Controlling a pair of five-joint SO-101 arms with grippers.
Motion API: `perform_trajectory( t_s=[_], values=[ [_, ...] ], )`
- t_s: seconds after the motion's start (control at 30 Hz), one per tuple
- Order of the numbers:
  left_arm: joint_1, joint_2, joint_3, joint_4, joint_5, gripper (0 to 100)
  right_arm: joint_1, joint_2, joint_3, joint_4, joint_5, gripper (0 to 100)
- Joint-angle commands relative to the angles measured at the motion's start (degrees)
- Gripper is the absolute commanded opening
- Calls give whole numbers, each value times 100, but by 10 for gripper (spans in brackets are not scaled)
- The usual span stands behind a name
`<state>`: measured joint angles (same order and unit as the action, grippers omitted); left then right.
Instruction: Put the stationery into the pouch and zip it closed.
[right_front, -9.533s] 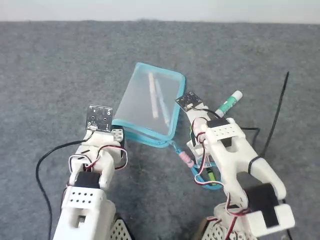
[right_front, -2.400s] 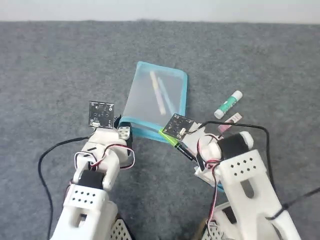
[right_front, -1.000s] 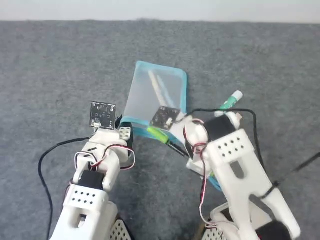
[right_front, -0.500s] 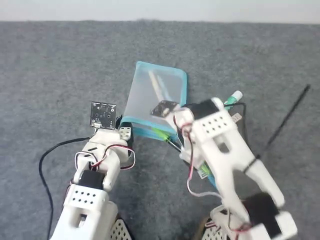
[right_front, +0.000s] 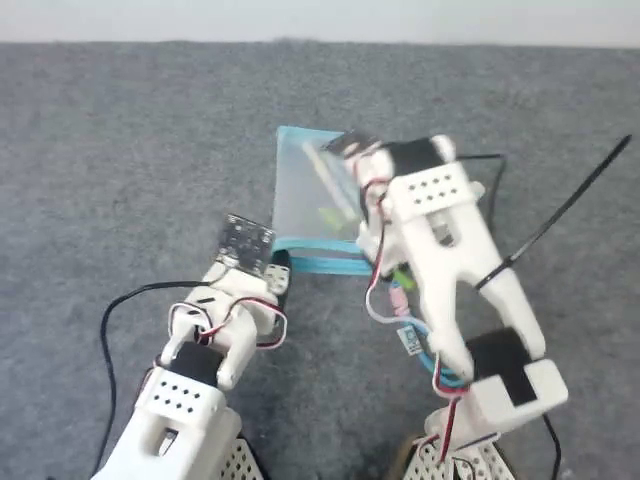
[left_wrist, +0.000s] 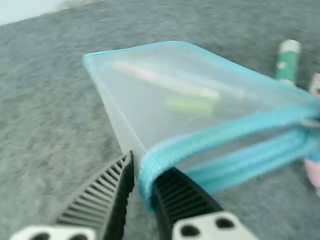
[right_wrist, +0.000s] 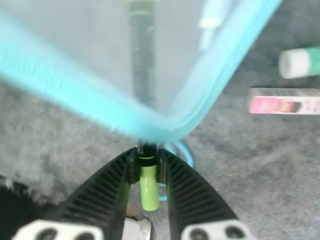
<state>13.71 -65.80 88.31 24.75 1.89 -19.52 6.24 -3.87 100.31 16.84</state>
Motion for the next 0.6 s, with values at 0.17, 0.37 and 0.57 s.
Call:
perform_trajectory(
  t_s=[0.17, 0.37, 0.57],
  values=[
    [325, -114, -40, -9, -114, 12, 66, 365, -747, 224, -413, 9],
    [325, -105, -40, -9, -114, 12, -646, 365, -1196, 233, -598, 52],
    [325, -114, -40, -9, -114, 12, -822, 347, -1257, 207, -580, 234]
  ],
)
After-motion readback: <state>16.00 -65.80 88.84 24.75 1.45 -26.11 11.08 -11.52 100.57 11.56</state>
